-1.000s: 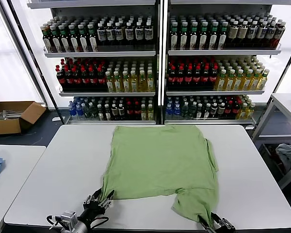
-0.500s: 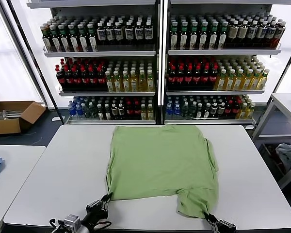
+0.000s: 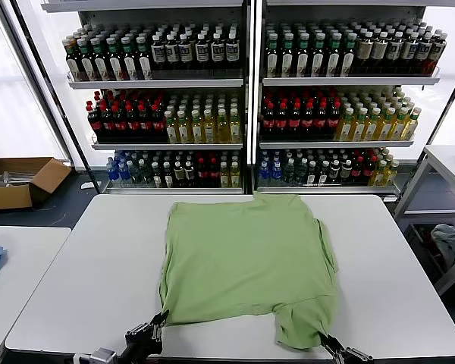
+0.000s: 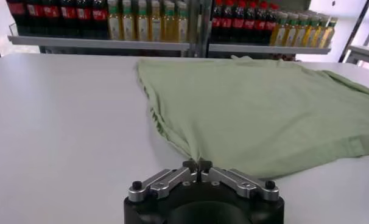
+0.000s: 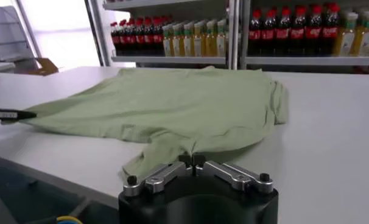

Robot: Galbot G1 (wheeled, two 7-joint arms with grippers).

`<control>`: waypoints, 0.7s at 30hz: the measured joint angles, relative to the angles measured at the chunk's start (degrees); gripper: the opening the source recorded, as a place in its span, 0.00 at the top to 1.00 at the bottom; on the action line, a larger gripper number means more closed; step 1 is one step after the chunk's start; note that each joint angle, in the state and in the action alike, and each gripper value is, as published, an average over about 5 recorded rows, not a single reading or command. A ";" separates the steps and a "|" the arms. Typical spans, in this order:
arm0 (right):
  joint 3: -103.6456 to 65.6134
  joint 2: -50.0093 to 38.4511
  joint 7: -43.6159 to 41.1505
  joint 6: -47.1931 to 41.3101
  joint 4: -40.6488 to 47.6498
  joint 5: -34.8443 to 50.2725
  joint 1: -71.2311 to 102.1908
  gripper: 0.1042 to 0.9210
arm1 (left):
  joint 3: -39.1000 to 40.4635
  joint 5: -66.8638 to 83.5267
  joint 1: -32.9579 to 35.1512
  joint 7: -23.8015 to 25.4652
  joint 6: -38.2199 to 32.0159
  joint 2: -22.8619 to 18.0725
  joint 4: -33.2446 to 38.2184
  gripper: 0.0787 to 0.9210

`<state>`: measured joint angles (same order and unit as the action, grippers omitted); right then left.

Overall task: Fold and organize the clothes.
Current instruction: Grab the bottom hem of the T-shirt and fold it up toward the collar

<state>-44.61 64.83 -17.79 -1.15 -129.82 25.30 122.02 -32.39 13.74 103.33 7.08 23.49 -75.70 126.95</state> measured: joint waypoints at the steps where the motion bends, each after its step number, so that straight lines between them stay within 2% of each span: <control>1: -0.15 0.07 -0.12 0.32 -0.42 0.20 0.62 1.00 | -0.22 -0.13 0.89 -0.04 0.00 0.07 0.71 0.99; 10: -0.01 -0.04 0.86 0.62 -3.15 3.28 1.01 1.00 | -0.62 -0.47 4.52 -0.51 0.64 0.32 4.21 0.99; 15: 0.93 -0.64 2.93 -1.43 -3.11 5.89 -4.23 1.00 | -1.04 0.65 2.69 -0.85 1.31 1.66 4.37 0.99; 21: 2.40 -2.58 6.05 -4.69 -1.82 9.82 -13.20 1.00 | -1.76 4.03 -0.82 -1.48 2.05 5.12 3.95 0.99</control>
<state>-42.22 62.24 -11.73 -5.84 -131.64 35.13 108.81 -34.15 17.78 102.51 5.60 25.55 -70.58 130.90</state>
